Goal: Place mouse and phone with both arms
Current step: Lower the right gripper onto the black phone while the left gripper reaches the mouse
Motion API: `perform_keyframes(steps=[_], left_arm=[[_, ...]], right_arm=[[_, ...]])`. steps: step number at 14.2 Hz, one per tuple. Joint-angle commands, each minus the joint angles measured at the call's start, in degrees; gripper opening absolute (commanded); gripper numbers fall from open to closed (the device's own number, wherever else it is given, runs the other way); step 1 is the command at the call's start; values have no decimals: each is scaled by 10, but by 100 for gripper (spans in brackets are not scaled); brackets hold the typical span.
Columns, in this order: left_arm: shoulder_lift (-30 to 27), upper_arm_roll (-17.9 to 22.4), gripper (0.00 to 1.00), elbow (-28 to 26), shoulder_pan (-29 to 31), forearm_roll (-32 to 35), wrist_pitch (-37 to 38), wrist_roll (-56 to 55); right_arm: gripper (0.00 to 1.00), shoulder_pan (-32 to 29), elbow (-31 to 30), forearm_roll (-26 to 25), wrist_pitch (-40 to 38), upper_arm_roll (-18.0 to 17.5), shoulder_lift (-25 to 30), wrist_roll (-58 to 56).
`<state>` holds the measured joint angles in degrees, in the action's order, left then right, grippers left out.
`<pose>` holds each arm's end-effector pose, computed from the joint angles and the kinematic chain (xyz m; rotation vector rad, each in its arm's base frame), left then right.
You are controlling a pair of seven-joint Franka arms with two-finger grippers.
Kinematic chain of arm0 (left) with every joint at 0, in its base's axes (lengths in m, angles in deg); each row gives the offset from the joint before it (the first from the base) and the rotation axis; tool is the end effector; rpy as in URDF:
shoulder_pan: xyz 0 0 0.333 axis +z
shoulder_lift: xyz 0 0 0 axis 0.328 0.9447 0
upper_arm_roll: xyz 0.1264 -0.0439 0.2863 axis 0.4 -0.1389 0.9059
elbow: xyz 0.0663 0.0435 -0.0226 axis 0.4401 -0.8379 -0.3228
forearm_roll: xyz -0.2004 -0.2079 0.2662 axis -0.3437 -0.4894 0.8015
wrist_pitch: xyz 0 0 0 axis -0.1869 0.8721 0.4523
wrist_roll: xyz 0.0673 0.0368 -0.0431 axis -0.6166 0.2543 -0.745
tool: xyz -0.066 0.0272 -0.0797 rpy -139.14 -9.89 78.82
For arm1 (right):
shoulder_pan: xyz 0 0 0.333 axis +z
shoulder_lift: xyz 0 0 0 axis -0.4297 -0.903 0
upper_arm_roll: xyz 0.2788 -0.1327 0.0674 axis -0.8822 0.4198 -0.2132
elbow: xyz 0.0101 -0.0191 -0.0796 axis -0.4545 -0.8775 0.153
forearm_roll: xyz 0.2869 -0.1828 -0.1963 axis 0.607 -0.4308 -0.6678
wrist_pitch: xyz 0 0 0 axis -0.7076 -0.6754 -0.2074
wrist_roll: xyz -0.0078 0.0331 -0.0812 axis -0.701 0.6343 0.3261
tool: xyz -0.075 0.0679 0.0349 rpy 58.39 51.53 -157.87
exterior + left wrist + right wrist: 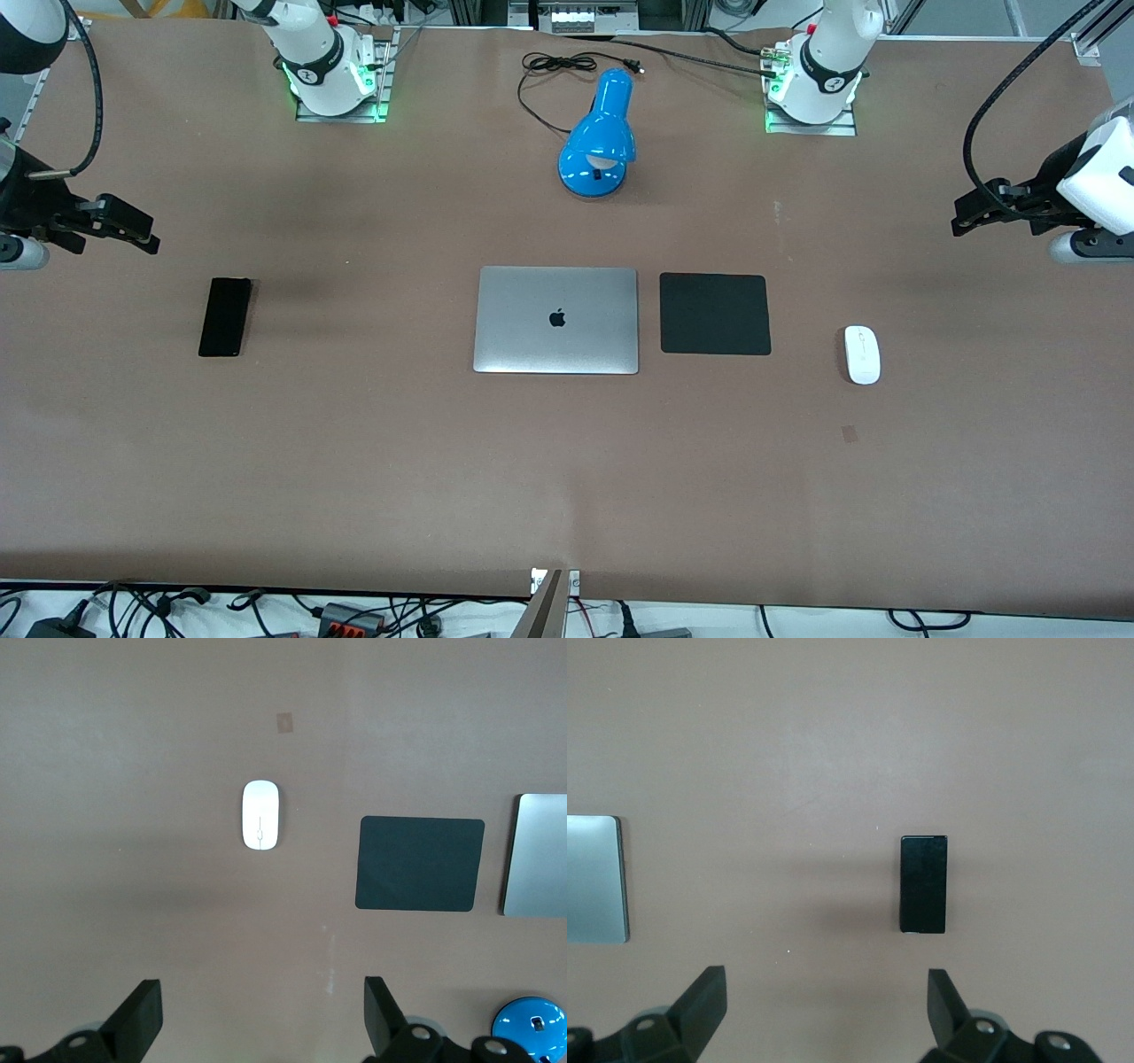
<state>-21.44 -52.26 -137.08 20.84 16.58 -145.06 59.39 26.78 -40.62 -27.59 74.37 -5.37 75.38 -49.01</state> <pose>0.5647 -0.0079 0.5985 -3.1342 -0.0529 0.1650 0.5745 -0.0218 0.5675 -3.1363 0.0032 -0.0018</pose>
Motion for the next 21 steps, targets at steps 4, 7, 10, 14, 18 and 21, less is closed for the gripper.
perform_keyframes(steps=[4,7,10,14,18,21], left_arm=[[53,1,100,19,5,10,96,10],[131,1,100,21,3,12,95,13],[198,1,100,14,2,12,25,13],[262,1,100,15,2,13,-83,13],[292,1,100,-58,5,14,-233,15],[271,1,100,-138,13,14,-343,41]], right_arm=[[100,-9,6,-32,3,-3,-63,1],[100,-15,1,-33,25,-4,-111,3],[100,-33,-19,-38,87,-1,-165,2],[100,-51,-51,-55,143,-1,-229,-3],[100,-74,-117,-56,231,-1,-242,-25],[100,-87,-122,-58,250,-1,-266,-39]])
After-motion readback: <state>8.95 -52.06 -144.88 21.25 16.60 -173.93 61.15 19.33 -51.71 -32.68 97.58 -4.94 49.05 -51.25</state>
